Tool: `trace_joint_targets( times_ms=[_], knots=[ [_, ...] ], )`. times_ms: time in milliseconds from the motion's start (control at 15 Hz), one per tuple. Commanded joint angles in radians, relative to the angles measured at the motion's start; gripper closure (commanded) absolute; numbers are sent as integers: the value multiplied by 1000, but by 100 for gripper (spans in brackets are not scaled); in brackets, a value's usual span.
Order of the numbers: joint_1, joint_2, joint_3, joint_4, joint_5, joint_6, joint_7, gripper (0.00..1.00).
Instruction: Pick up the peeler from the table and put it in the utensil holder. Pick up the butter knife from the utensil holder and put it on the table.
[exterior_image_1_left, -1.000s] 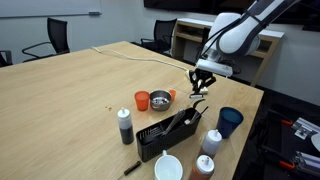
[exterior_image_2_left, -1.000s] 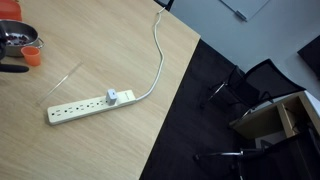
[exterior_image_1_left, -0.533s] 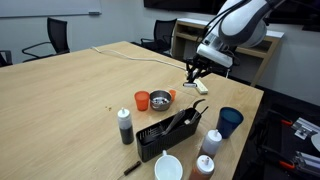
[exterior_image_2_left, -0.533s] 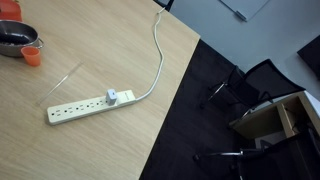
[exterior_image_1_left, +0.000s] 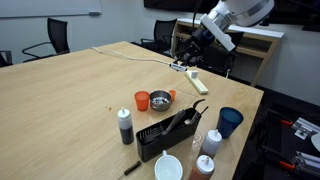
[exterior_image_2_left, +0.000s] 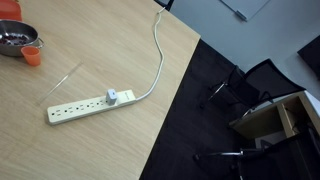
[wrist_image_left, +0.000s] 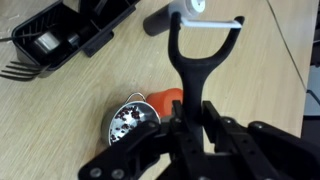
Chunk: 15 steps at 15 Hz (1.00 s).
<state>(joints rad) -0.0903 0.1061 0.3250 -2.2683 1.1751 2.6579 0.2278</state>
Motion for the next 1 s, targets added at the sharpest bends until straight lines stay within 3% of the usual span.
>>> trace_joint_targets(
  times_ms=[0,133,333,733,933],
  knots=[
    [17,44,-94,-8,260,-198,-276,94],
    [11,84,-145,-37,361,-333,-416,94],
    [6,139,-219,-59,394,-560,-521,94],
    [3,204,-288,-47,361,-993,-557,94],
    [14,244,-303,-33,359,-1135,-535,94]
  ],
)
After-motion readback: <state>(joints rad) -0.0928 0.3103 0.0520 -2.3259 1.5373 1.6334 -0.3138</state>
